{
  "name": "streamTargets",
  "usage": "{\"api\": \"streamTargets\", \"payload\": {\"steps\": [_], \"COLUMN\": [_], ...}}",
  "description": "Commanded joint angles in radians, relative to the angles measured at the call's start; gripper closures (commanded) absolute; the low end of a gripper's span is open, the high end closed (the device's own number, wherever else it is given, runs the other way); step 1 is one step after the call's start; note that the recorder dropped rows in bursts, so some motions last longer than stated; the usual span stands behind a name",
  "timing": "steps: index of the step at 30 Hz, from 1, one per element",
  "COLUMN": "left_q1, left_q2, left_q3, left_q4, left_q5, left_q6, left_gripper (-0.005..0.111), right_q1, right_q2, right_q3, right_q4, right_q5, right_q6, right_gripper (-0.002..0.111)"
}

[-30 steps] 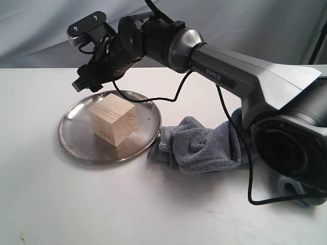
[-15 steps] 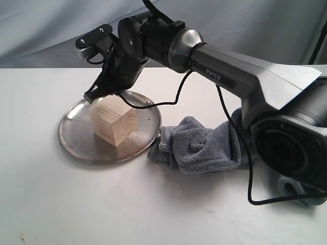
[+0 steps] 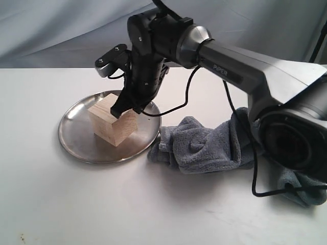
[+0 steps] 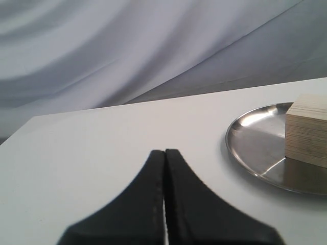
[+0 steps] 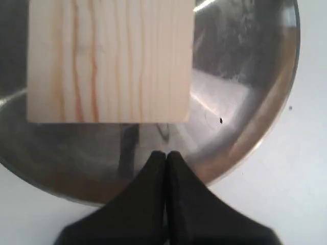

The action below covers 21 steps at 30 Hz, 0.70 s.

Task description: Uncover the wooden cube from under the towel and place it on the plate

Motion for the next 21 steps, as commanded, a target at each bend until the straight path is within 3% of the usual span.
{"api": "streamTargets", "payload": {"steps": [1,11,21], "left_q1": [0.002,0.002,0.002], "left_q2": [-0.004,-0.004,-0.004], "left_q3": [0.004,0.004,0.004], "left_q4": [0.011,0.014,0.030], "left_q5": [-0.013,-0.013,-0.013], "left_q6": [-0.003,-0.003,-0.003], "left_gripper": [0.107,0.107,0.107], "right_q1": [-0.075,-0.218,-0.292], "right_q2": [-0.017,-0.022,-0.112], "right_q3": [-0.004,-0.004,-0.004], "right_q4": [0.108,0.151,0.142], "right_q5": [0.043,0.043,0.043], "right_q6": [-0.012,0.066,0.071], "right_gripper": [0.108,0.108,0.108]}}
